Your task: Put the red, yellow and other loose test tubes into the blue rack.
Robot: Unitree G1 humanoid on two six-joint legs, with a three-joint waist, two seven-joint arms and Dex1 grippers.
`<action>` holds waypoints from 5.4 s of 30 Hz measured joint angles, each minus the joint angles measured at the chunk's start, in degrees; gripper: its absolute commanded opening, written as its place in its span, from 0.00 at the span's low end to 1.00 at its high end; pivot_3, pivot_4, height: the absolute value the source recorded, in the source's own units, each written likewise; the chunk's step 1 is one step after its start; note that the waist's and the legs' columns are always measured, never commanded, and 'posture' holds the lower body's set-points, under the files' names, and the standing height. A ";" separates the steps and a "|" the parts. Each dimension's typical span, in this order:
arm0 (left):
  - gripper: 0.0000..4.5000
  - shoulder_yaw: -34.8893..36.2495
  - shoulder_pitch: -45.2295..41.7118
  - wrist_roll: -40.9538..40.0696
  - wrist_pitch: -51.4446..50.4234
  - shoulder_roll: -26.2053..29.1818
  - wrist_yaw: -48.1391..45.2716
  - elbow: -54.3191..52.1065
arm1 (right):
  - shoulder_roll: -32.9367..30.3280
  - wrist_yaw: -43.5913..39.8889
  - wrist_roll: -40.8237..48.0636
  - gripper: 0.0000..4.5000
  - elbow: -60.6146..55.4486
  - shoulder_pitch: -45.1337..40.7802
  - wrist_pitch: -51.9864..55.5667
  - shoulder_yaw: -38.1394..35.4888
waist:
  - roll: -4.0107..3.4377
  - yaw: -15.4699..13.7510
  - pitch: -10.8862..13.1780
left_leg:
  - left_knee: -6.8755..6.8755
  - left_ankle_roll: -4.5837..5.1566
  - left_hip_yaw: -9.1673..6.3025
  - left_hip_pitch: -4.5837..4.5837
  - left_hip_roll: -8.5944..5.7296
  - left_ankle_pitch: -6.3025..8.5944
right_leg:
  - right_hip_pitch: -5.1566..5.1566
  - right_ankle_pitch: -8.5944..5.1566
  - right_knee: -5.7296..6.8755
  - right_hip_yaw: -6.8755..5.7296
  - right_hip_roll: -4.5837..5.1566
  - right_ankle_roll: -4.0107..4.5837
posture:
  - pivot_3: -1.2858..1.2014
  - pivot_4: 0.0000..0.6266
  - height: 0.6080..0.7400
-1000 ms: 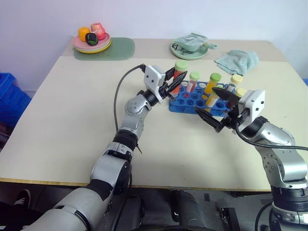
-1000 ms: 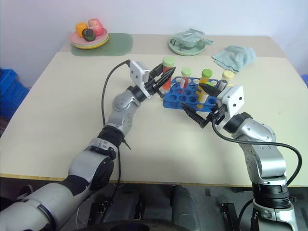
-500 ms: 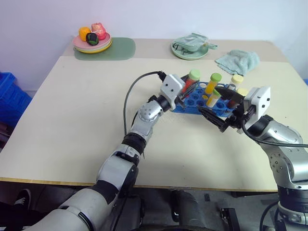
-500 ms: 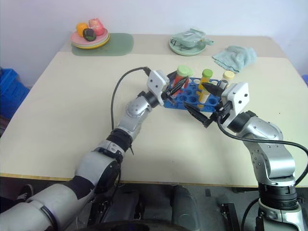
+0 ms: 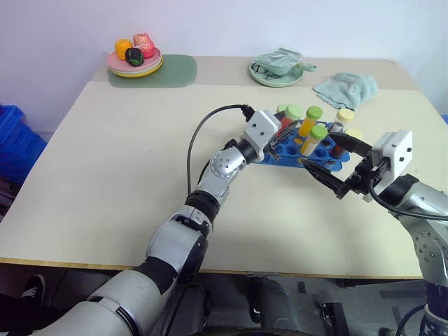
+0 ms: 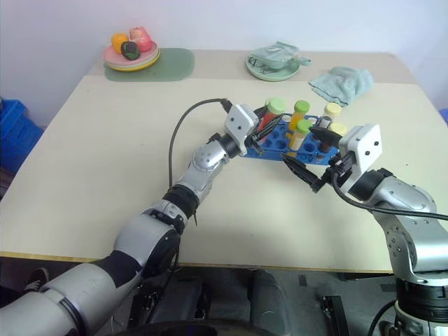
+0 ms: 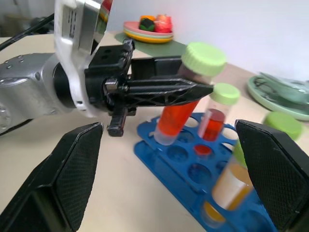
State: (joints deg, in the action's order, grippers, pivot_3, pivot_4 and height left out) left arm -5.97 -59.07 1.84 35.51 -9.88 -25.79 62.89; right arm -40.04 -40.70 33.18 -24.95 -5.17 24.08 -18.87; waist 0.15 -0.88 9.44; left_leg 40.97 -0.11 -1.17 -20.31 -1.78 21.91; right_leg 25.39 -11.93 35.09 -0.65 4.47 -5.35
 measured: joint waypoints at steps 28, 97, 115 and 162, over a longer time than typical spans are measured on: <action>0.23 2.50 -4.74 0.23 -0.07 -1.61 0.30 9.03 | -0.02 3.27 1.70 1.00 -6.51 6.71 1.98 -4.23 | 0.00 0.02 0.00 | 0.01 0.03 0.01 0.03 -0.02 0.02 | -0.01 0.00 0.01 0.00 0.01 -0.01 | 0.52 0.24 1.00; 0.23 7.29 -8.96 1.51 -3.56 -3.26 0.79 13.63 | 1.02 8.87 1.90 1.00 -10.93 8.03 1.96 -3.83 | 0.00 -0.03 -0.01 | 0.02 0.05 0.02 0.04 -0.04 0.02 | -0.03 0.00 0.04 0.00 0.01 -0.01 | 0.52 0.24 1.00; 0.23 8.00 -2.78 -0.44 1.52 -1.32 -5.28 9.35 | 1.11 8.83 1.34 1.00 -10.67 6.17 1.75 -1.80 | 0.01 0.06 -0.08 | 0.01 0.09 0.00 0.37 -0.03 0.04 | -0.35 0.00 0.02 0.01 0.01 -0.01 | 0.52 0.24 1.00; 0.23 -8.56 12.07 -14.46 -73.28 44.58 -43.22 -45.12 | 6.39 7.10 -2.20 1.00 -3.08 0.60 -3.61 4.71 | -0.05 1.11 -0.09 | -0.01 0.10 -0.23 0.33 0.08 0.05 | -0.32 -0.01 0.11 0.05 -0.20 0.00 | 0.52 0.24 1.00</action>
State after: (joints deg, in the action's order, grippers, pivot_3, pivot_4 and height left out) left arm -14.52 -47.00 -12.63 -37.77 34.70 -69.01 17.77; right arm -33.65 -33.60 30.98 -28.03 -4.57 20.46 -14.16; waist 0.10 0.23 9.35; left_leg 40.96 -0.01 -1.39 -19.99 -1.70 21.96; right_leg 25.07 -11.94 35.20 -0.59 4.27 -5.35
